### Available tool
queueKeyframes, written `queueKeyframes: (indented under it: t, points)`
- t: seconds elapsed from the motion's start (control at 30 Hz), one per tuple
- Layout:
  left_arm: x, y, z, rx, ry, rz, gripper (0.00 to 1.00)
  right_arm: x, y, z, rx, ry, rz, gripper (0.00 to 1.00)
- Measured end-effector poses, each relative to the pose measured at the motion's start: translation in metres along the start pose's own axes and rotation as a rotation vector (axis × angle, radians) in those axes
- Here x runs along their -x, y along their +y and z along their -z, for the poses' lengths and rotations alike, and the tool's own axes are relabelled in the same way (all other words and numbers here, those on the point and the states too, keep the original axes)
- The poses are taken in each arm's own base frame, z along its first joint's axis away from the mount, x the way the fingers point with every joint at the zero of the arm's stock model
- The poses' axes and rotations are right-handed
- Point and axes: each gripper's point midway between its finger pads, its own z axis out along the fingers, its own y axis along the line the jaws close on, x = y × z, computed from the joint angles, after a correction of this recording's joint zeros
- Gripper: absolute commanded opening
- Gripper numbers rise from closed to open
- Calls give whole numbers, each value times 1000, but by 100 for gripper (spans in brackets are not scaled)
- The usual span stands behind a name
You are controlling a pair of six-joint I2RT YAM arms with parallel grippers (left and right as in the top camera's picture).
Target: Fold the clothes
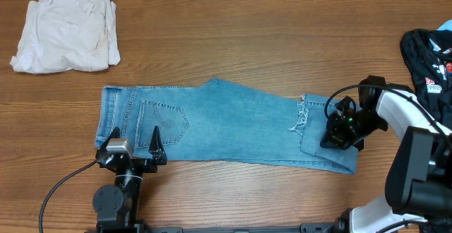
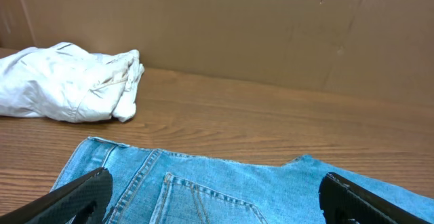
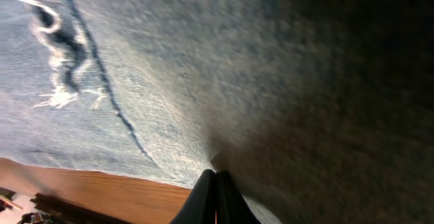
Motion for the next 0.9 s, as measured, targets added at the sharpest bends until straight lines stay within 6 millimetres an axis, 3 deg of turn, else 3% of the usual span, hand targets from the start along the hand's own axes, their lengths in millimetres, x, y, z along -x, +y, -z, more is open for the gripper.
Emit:
queueKeyframes:
  t: [0.1,0.2,0.3,0.37,0.5,0.73,0.9]
  points:
    - [0,0,0,0,0,0,100,9,10,24,8,-90,30,4]
    - [0,0,0,0,0,0,100,30,19,72,13,-268,63,4]
    - [0,0,0,0,0,0,100,45,8,113,23,-408,29,4]
    - [0,0,0,0,0,0,100,48,-6,123,37,-436,-4,4]
    - [0,0,0,0,0,0,100,41,-15,108,137,-374,-3,4]
    - [0,0,0,0,0,0,100,27,1,52,382,-249,74,4]
    - [0,0,0,0,0,0,100,31,-3,20,453,-231,55,4]
